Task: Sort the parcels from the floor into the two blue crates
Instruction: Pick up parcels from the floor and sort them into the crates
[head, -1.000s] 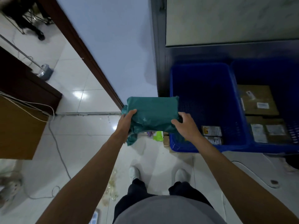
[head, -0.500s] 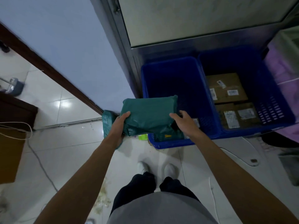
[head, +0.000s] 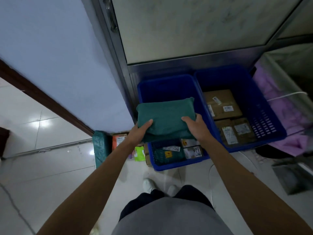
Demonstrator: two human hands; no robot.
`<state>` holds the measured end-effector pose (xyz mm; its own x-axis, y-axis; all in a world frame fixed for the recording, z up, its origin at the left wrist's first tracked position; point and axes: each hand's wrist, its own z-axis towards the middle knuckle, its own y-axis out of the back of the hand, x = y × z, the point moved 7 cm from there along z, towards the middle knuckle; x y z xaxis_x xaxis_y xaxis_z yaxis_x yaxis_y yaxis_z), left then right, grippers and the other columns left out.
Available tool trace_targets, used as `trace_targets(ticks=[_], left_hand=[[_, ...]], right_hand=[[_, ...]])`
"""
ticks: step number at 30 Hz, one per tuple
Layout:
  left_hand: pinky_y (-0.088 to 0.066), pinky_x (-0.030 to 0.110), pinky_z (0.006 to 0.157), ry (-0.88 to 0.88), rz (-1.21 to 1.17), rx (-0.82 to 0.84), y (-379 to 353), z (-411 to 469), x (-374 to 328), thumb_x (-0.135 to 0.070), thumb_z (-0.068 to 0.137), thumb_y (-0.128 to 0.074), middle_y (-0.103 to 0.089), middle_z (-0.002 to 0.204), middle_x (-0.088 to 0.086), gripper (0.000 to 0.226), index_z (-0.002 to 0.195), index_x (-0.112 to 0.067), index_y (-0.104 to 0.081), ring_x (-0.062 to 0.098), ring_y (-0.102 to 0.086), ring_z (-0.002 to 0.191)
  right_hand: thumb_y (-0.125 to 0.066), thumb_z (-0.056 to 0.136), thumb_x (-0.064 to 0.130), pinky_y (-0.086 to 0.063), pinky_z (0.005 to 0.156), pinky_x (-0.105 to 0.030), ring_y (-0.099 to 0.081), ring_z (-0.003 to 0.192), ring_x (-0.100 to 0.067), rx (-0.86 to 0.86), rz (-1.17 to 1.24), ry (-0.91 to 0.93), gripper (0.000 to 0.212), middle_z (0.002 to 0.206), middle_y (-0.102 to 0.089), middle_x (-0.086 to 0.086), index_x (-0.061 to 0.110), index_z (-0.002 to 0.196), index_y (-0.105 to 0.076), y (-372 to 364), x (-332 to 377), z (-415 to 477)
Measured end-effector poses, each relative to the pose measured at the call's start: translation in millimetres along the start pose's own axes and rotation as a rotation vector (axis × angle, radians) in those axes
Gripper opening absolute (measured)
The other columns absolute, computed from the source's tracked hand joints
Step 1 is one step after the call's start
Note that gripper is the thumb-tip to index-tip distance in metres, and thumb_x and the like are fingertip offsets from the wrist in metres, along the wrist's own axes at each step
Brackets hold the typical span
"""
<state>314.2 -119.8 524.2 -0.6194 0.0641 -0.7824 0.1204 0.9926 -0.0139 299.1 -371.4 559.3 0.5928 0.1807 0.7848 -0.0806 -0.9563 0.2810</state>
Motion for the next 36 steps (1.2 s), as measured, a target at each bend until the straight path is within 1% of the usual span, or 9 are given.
trace_targets(ticks=[7, 10, 14, 17, 19, 25, 28, 31, 36], left_hand=[[-0.057, 0.032, 0.086, -0.034, 0.005, -0.06, 2.8, 10.1, -27.1, -0.058, 0.084, -0.07, -0.068, 0.123, 0.001, 0.063, 0.135, -0.023, -0.057, 0.016, -0.069, 0.102], [-0.055, 0.031, 0.087, -0.117, 0.008, -0.128, 3.7, 17.4, -41.0, -0.061, 0.083, -0.069, -0.066, 0.127, 0.002, 0.068, 0.14, -0.024, -0.055, 0.018, -0.067, 0.105], [-0.056, 0.029, 0.087, -0.15, -0.023, -0.162, -14.3, 19.0, -58.8, -0.061, 0.084, -0.068, -0.066, 0.121, 0.002, 0.064, 0.135, -0.023, -0.057, 0.015, -0.068, 0.101], [-0.056, 0.018, 0.075, -0.217, -0.071, -0.151, -33.2, 13.5, -74.8, -0.05, 0.089, -0.068, -0.069, 0.119, -0.001, 0.052, 0.132, -0.023, -0.059, 0.008, -0.071, 0.096], [-0.057, 0.016, 0.069, -0.242, -0.097, -0.169, -43.1, 11.9, -83.6, -0.04, 0.091, -0.069, -0.072, 0.111, -0.002, 0.04, 0.125, -0.02, -0.062, 0.006, -0.073, 0.089], [-0.061, 0.028, 0.075, -0.239, -0.085, -0.227, -77.1, 18.1, -96.6, -0.039, 0.082, -0.08, -0.07, 0.121, 0.005, 0.061, 0.133, -0.015, -0.056, 0.016, -0.072, 0.1], [-0.06, 0.027, 0.073, -0.218, -0.042, -0.239, -92.6, 22.9, -96.8, -0.031, 0.072, -0.08, -0.066, 0.125, 0.009, 0.072, 0.135, -0.01, -0.051, 0.019, -0.069, 0.103], [-0.06, 0.024, 0.068, -0.214, 0.076, -0.269, -104.4, 23.1, -97.4, -0.006, 0.074, -0.076, -0.062, 0.124, 0.013, 0.072, 0.137, -0.007, -0.043, 0.02, -0.067, 0.099], [-0.058, 0.041, 0.091, -0.186, 0.363, -0.42, -92.6, 18.3, -103.4, -0.049, 0.052, -0.078, -0.064, 0.123, 0.002, 0.098, 0.139, -0.016, -0.046, 0.023, -0.065, 0.108]], right_hand=[[-0.056, 0.098, 0.048, -0.058, 0.087, -0.046, -0.064, 0.095, -0.017, -0.049, -0.076, 0.065, 0.061, 0.111, -0.056, 0.004, 0.026, 0.149, -0.031, 9.9, 32.0, 19.7], [-0.052, 0.097, 0.058, -0.057, 0.078, -0.037, -0.063, 0.097, -0.016, -0.012, -0.131, 0.113, 0.063, 0.117, -0.058, 0.004, 0.024, 0.148, -0.035, 13.5, 37.8, 25.4], [-0.05, 0.093, 0.07, -0.053, 0.094, -0.042, -0.061, 0.1, -0.015, 0.085, -0.102, 0.157, 0.05, 0.12, -0.061, 0.0, 0.029, 0.122, -0.055, 33.7, 42.2, 35.0], [-0.048, 0.078, 0.089, -0.044, 0.109, -0.045, -0.058, 0.12, -0.016, 0.176, -0.03, 0.074, 0.083, 0.136, -0.059, 0.007, 0.031, 0.137, -0.057, 55.7, 41.6, 54.5], [-0.051, 0.078, 0.087, -0.043, 0.111, -0.046, -0.057, 0.123, -0.018, 0.222, 0.073, 0.023, 0.084, 0.135, -0.059, 0.009, 0.03, 0.14, -0.057, 71.5, 44.3, 64.1], [-0.035, 0.082, 0.085, -0.051, 0.062, -0.032, -0.066, 0.075, -0.021, 0.292, 0.218, 0.007, 0.091, 0.095, -0.072, -0.012, 0.007, 0.11, -0.071, 112.9, 52.3, 84.0], [-0.032, 0.095, 0.073, -0.048, 0.059, -0.033, -0.062, 0.061, -0.017, 0.287, 0.264, 0.022, 0.072, 0.073, -0.068, -0.005, 0.012, 0.089, -0.068, 125.9, 52.0, 96.6], [-0.035, 0.096, 0.071, -0.048, 0.06, -0.032, -0.064, 0.064, -0.016, 0.314, 0.272, 0.01, 0.066, 0.074, -0.071, -0.001, 0.015, 0.095, -0.069, 129.3, 50.3, 103.1], [-0.036, 0.098, 0.069, -0.046, 0.057, -0.031, -0.059, 0.061, -0.016, 0.343, 0.231, 0.033, 0.057, 0.077, -0.069, 0.0, 0.021, 0.097, -0.068, 126.5, 53.1, 105.9]])
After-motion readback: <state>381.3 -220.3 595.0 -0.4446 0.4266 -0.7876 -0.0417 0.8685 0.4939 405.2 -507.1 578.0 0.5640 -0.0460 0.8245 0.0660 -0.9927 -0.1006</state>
